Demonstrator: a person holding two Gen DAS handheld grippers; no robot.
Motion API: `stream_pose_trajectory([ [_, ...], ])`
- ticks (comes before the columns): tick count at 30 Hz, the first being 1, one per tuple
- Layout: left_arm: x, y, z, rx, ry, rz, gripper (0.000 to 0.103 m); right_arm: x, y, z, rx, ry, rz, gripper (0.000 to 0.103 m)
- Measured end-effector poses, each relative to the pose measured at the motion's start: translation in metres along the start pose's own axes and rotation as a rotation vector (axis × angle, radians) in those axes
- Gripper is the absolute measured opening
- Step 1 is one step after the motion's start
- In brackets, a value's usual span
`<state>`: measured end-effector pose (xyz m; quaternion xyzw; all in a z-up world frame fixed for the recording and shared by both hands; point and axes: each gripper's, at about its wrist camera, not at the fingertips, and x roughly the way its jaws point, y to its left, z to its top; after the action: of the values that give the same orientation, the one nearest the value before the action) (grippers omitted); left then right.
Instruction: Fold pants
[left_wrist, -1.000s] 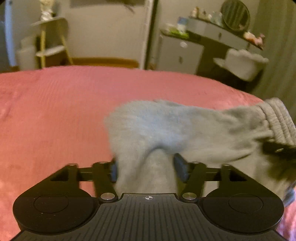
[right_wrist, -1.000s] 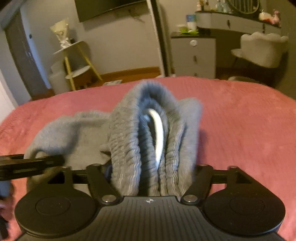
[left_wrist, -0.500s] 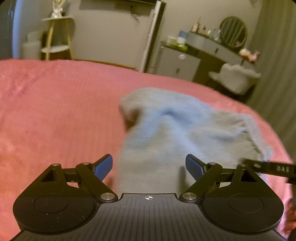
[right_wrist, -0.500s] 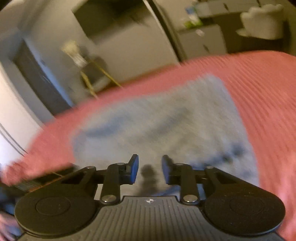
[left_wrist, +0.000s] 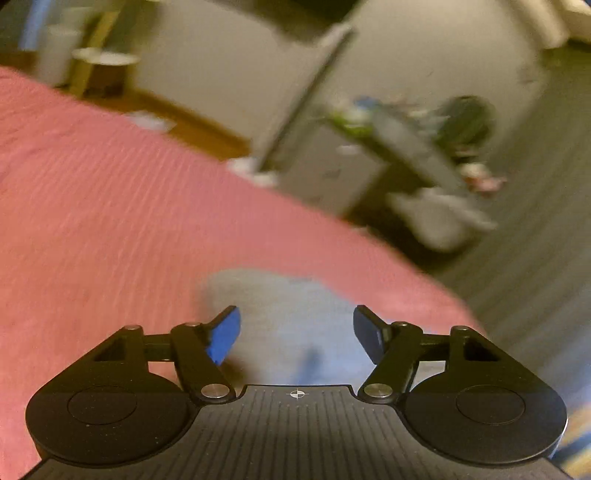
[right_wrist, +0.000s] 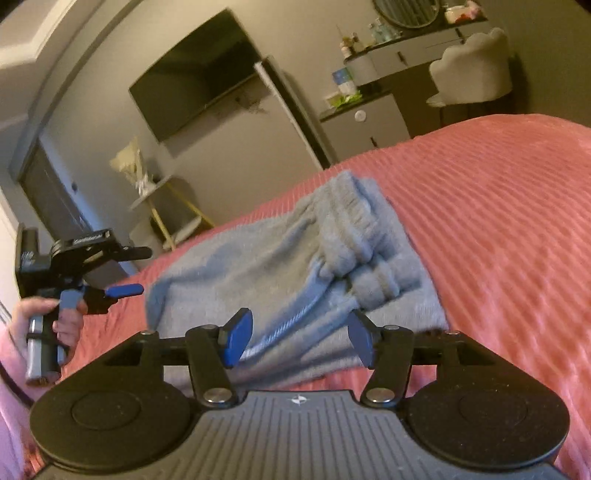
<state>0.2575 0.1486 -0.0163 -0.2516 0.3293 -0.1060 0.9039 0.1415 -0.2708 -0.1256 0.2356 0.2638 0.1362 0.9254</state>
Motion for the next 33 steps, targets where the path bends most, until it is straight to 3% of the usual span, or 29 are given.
stream_pose_trajectory([
  [2,0.013,-0.014,-0.003,0.038,0.062,-0.121,0.074,0.001,-0.007,0.000,0.026,-0.018,0.019,0.065],
  [3,0.023,-0.019,-0.006,0.072,0.085,-0.130,0.077,0.006,-0.010,0.000,0.031,-0.011,0.022,0.065],
  [5,0.055,-0.016,-0.013,0.150,0.121,-0.044,0.076,0.007,-0.012,-0.010,0.028,0.018,0.021,0.065],
  [7,0.091,0.006,-0.022,0.136,0.140,0.075,0.055,0.014,-0.017,-0.014,0.026,0.045,0.014,0.065],
  [11,0.099,0.022,-0.028,0.073,0.094,0.069,0.052,0.017,-0.024,-0.016,0.033,0.067,-0.008,0.065],
  [12,0.092,0.016,-0.028,0.069,0.086,0.084,0.054,0.016,-0.025,-0.015,0.041,0.058,-0.006,0.068],
  [14,0.066,0.002,-0.032,0.100,0.031,0.059,0.078,0.010,-0.025,-0.013,0.050,0.043,-0.003,0.071],
  [15,0.052,-0.005,-0.034,0.134,-0.009,0.052,0.098,0.008,-0.025,-0.012,0.051,0.034,-0.001,0.071],
  [17,0.031,-0.010,-0.041,0.193,-0.054,0.114,0.099,0.005,-0.023,-0.011,0.054,0.021,0.008,0.071],
  [19,0.026,0.005,-0.047,0.181,-0.070,0.180,0.099,0.004,-0.022,-0.011,0.059,0.018,0.009,0.071],
  [22,0.057,0.038,-0.053,0.103,0.116,0.363,0.100,0.005,-0.021,-0.012,0.058,0.028,0.012,0.072],
  [30,0.002,-0.017,-0.070,0.284,-0.077,0.421,0.098,-0.007,-0.017,-0.008,0.037,-0.012,-0.008,0.082],
  [33,0.008,-0.012,-0.081,0.286,0.014,0.477,0.098,-0.008,-0.015,-0.007,0.043,-0.007,-0.007,0.082],
])
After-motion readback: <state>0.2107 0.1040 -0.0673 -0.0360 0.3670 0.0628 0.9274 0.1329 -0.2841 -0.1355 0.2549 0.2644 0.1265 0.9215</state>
